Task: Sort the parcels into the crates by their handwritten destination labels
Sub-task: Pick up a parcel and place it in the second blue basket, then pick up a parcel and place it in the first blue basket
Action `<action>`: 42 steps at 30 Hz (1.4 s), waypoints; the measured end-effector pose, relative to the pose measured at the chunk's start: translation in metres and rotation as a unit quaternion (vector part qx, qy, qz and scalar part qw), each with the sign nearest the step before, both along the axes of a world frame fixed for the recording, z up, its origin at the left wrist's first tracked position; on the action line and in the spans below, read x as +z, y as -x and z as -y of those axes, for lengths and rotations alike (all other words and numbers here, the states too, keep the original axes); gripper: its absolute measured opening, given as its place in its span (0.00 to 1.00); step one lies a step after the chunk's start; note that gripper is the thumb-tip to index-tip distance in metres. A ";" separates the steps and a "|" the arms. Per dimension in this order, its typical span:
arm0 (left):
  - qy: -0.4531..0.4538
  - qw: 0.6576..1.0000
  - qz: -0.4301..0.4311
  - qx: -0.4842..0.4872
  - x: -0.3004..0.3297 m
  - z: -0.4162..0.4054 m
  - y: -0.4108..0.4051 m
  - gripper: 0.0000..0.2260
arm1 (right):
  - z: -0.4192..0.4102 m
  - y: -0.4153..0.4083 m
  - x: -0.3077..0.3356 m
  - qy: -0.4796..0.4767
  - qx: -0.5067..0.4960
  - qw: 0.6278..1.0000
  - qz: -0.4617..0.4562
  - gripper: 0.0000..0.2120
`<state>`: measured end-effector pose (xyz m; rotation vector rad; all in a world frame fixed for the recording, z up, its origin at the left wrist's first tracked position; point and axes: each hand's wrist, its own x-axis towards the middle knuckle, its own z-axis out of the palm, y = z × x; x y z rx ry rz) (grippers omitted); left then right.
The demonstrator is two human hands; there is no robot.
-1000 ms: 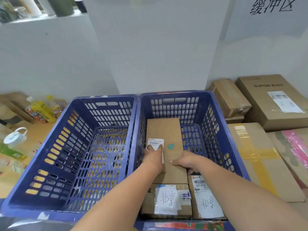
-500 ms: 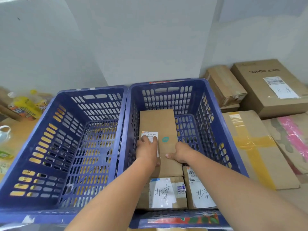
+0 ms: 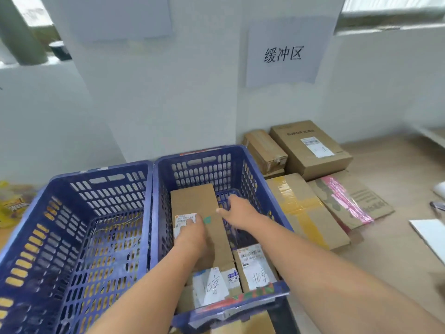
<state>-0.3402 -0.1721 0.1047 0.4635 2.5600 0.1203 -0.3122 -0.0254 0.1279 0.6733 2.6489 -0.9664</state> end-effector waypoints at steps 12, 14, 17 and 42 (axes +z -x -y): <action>-0.375 0.922 0.048 0.083 0.109 -0.084 -0.062 0.28 | -0.079 -0.116 0.092 0.054 -0.274 0.933 -0.228 0.17; -0.397 0.915 0.047 0.055 0.113 -0.100 -0.078 0.27 | -0.097 -0.137 0.086 0.056 -0.309 0.923 -0.222 0.17; -0.441 0.896 0.043 0.020 0.116 -0.129 -0.102 0.23 | -0.126 -0.163 0.067 0.045 -0.343 0.918 -0.192 0.18; -0.125 0.992 0.008 -0.019 -0.032 -0.227 -0.209 0.37 | -0.231 -0.207 -0.078 0.242 -0.298 0.923 -0.012 0.18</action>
